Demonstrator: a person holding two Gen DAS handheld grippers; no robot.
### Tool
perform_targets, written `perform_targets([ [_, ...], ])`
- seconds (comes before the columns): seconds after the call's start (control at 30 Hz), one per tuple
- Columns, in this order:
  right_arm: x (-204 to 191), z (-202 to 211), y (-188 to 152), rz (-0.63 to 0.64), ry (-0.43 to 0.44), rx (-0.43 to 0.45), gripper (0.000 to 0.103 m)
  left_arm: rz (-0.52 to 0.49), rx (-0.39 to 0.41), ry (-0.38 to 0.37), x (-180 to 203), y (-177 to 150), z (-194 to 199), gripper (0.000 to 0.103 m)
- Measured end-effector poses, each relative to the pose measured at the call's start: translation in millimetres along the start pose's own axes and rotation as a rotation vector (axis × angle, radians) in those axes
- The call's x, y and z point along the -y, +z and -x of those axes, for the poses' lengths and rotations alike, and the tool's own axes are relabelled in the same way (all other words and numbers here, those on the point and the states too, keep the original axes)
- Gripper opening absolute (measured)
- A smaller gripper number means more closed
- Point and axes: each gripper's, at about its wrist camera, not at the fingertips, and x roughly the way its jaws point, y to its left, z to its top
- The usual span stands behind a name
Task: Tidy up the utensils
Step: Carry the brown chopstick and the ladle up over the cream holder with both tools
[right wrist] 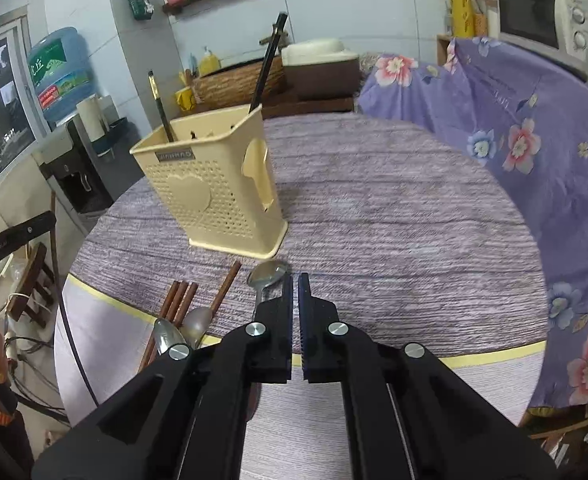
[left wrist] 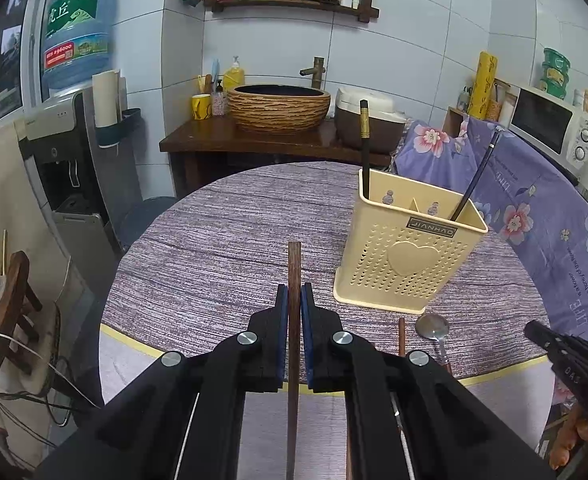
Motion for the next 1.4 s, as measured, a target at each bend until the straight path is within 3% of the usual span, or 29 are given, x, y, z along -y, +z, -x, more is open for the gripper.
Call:
perform_targets([
  [0.1, -4, -21, -2, -0.005, 0.008, -0.047, 0.04, -0.002, 0.003, -0.002, 1, 0, 1, 0.008],
  [0.13, -8, -28, -3, 0.008, 0.0, -0.058, 0.056, -0.002, 0.004, -0.003, 1, 1, 1, 0.008],
  [0.17, -15, -40, -4, 0.041, -0.012, -0.085, 0.059, -0.001, 0.005, -0.003, 1, 1, 2, 0.008],
  [0.37, -45, -106, -8, 0.145, -0.098, -0.208, 0.059, -0.004, 0.007, -0.001, 0, 1, 3, 0.008],
  [0.47, -44, -128, -4, 0.124, -0.127, -0.254, 0.059, -0.008, 0.007, -0.001, 1, 1, 3, 0.008],
  [0.63, -49, -143, 8, 0.108, -0.151, -0.257, 0.058, -0.008, 0.007, -0.005, -2, 1, 3, 0.008],
  [0.73, -51, -146, 12, 0.102, -0.157, -0.257, 0.048, -0.003, 0.004, -0.002, -2, 0, 2, 0.008],
  [0.87, -48, -146, 14, 0.089, -0.149, -0.27, 0.048, 0.0, 0.0, -0.005, -3, -1, 1, 0.008],
  [1.0, -40, -126, 20, 0.034, -0.078, -0.218, 0.048, 0.002, 0.003, -0.01, -3, -2, 3, 0.008],
  [1.2, -30, -45, 23, 0.007, 0.026, -0.057, 0.048, 0.021, 0.018, -0.016, -10, -1, 9, 0.008],
  [1.4, -24, 6, 14, 0.033, 0.021, 0.057, 0.048, 0.04, 0.035, -0.019, -12, 0, 13, 0.008],
])
